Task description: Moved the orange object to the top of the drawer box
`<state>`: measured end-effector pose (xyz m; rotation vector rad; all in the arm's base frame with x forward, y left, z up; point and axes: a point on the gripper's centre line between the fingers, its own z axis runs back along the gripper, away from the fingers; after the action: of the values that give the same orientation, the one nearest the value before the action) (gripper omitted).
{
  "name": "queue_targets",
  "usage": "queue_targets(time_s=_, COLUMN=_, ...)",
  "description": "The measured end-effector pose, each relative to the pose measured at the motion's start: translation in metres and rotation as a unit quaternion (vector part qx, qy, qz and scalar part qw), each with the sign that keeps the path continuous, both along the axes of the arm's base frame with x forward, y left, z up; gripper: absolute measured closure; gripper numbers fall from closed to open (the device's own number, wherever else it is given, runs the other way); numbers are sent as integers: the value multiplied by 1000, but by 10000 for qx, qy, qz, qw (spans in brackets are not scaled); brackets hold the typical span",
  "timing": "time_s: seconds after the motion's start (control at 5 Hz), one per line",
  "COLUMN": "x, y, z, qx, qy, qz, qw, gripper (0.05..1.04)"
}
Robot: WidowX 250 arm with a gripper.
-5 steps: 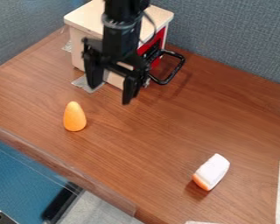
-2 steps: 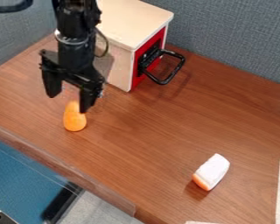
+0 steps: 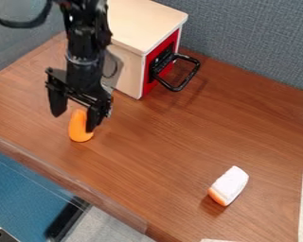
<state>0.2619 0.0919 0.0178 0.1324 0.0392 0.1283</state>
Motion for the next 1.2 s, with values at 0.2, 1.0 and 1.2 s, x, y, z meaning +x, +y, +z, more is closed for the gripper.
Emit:
queue_targets(time_s=0.2, x=5, y=6, z=-17, qx=109, qy=173, qz=97, qw=9997, gripper=83)
queue_targets(time_s=1.0, x=10, y=-5, z=25, qx=-61, qy=-125, qz=399, qw=9991, gripper=414)
queue_targets(time_s=1.2, x=39, y=-12, z=64, qx=-252, qy=-496, qz=633, qw=9964, gripper=414)
